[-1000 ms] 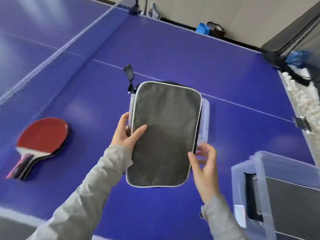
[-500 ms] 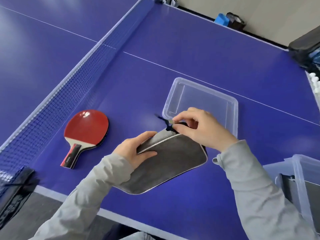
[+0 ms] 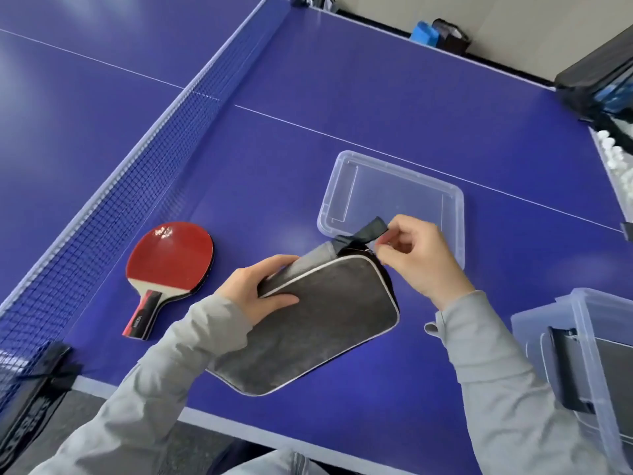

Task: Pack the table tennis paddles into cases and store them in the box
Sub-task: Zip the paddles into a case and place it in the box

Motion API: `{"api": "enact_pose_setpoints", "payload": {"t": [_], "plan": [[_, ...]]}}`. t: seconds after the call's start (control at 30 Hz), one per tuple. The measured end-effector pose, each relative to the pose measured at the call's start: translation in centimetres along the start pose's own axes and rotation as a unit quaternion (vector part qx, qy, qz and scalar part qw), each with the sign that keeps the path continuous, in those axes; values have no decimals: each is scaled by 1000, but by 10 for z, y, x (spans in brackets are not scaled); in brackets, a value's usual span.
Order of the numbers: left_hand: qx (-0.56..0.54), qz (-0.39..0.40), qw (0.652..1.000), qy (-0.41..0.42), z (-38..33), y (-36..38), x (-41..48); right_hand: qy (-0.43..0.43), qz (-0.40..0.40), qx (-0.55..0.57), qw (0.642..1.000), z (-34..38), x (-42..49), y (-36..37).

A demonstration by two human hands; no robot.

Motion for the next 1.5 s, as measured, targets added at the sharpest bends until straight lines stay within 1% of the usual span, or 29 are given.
{"api": "enact_pose_setpoints", "payload": {"t": [0.1,0.13,0.2,0.27,0.37,0.53,0.67,0.77,0.83,0.93,1.03,1.1,1.17,1.33,1.47,1.5], "plan": [[-82,-38,995,-37,7,-12,0,76,-8,56,995,-28,-5,-12],[-126,-59,988,-64,11,-16,1,100,-12,63,993,-36,-7,-13],[-220,-112,961,-127,20,-22,1,137,-17,80,987,-52,-14,-12],[-277,-140,936,-168,25,-24,1,152,-17,97,983,-60,-20,-7],[-314,-150,917,-194,24,-20,5,132,-13,86,987,-63,-30,3],[-346,-209,881,-246,23,-13,15,77,-35,31,996,-62,-48,17],[-334,-272,843,-323,31,-12,19,-3,-90,-51,995,-62,-66,23],[-324,-328,808,-366,32,-13,23,-36,-128,-67,989,-63,-83,27],[-311,-361,790,-385,32,-10,23,-32,-148,-48,987,-63,-96,34],[-315,-402,766,-390,29,2,18,-23,-153,-4,988,-59,-117,47],[-333,-439,734,-398,24,14,10,-13,-143,54,988,-49,-135,64],[-341,-465,707,-410,21,22,7,6,-133,88,987,-42,-144,75],[-345,-482,688,-419,17,28,6,26,-123,108,986,-37,-152,84],[-343,-486,670,-444,13,36,5,60,-99,146,982,-29,-155,96],[-331,-457,692,-451,14,38,2,101,-49,192,975,-36,-154,92],[-330,-447,700,-449,17,37,2,115,-49,202,971,-41,-153,87]]}}
Point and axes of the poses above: each hand's wrist, its own x-axis towards the middle knuckle, its own y-axis out of the palm, z = x × y, the point moved 2 cm from there along x, towards the middle knuckle, and after that the axes turned 13 degrees about -z, right-handed, at the moved point
